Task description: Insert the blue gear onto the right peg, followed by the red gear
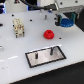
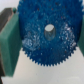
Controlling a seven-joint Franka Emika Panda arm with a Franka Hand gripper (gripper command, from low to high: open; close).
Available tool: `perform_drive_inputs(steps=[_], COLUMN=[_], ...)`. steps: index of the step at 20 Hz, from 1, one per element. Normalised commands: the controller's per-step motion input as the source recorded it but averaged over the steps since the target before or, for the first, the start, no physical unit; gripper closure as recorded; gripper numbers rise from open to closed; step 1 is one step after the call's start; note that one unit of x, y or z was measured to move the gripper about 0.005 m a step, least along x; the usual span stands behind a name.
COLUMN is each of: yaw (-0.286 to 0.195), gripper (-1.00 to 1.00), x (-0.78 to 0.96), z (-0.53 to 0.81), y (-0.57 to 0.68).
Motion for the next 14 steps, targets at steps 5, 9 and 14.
perform_drive_inputs(steps=[5,9,14], yaw=[0.000,0.000,0.000], gripper=[1.00,1.00,1.00], x=[0.68,0.74,0.78], z=[0.32,0.27,0.18], y=[-0.35,-0.33,-0.29])
